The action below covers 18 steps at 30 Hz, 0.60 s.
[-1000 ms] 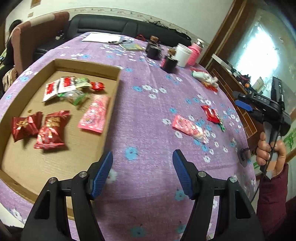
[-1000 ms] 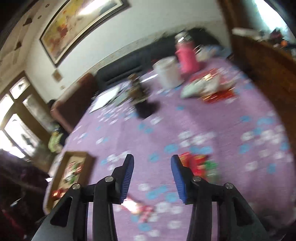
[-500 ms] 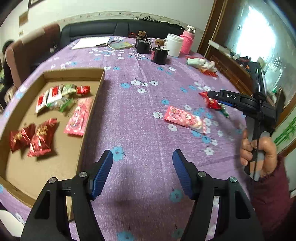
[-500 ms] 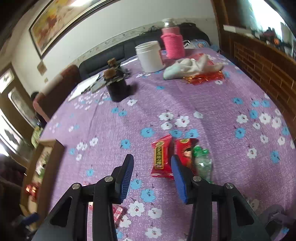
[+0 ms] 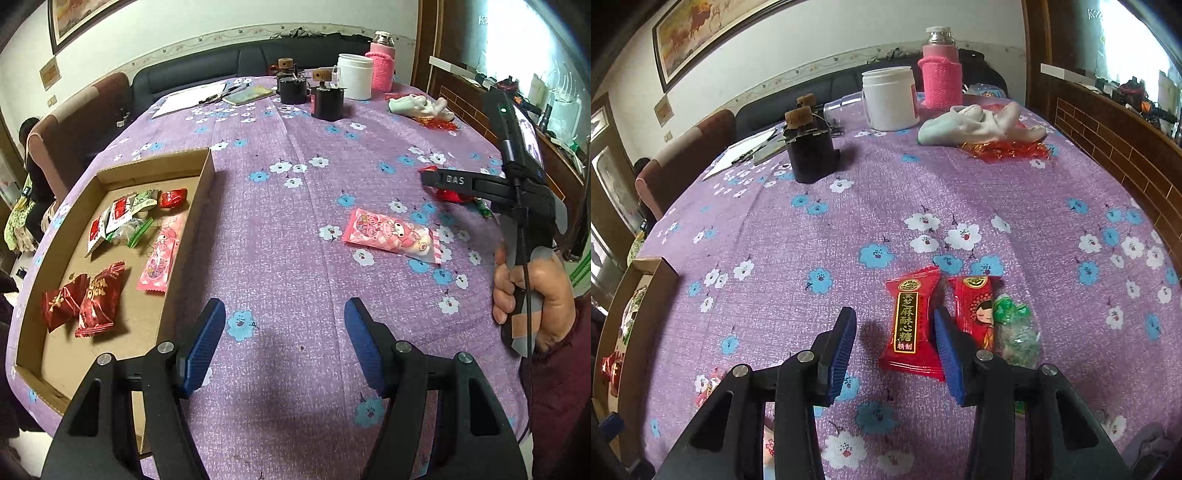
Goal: Organize snacks
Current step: 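Grasp the red candy bar with the right tool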
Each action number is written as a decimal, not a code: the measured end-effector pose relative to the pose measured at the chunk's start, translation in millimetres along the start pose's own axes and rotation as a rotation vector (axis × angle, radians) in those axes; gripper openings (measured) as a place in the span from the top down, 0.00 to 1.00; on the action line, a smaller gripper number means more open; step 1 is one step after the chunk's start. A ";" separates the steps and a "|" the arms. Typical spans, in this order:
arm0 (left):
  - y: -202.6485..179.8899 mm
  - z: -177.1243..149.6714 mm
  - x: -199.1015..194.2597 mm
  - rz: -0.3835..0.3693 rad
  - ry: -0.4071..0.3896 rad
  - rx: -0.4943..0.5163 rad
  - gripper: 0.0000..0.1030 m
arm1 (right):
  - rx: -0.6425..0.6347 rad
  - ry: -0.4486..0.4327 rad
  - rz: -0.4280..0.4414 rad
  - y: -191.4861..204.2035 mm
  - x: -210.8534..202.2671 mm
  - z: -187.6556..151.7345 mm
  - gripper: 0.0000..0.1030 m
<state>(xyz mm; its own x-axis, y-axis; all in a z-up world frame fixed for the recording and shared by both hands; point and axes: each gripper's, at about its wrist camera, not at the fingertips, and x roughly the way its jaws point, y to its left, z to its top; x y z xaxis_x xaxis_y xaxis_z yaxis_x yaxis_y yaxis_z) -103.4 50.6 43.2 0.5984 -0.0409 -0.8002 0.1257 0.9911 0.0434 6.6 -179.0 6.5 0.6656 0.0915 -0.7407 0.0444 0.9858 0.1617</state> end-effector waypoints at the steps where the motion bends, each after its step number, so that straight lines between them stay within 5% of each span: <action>1: 0.7 0.5 1.2 0.001 0.004 -0.003 0.36 | 0.001 0.003 0.006 0.6 0.2 0.0 0.70; 7: 3.2 1.7 8.7 -0.015 0.030 -0.024 0.36 | -0.022 0.043 0.060 12.7 -4.8 -9.2 0.75; 13: 15.2 1.4 19.4 -0.109 0.077 -0.107 0.36 | -0.096 0.110 0.106 44.6 -21.5 -33.7 0.75; 18: 18.6 4.5 23.6 -0.154 0.080 -0.148 0.36 | -0.175 0.175 0.225 76.5 -39.6 -56.6 0.75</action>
<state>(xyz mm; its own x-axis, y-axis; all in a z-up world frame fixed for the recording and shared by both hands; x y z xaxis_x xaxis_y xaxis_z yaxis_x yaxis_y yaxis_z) -83.4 67.4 27.8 0.5157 -0.1889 -0.8357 0.0899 0.9819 -0.1664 -58.6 -99.2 11.2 0.5058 0.3175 -0.8021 -0.2279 0.9460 0.2307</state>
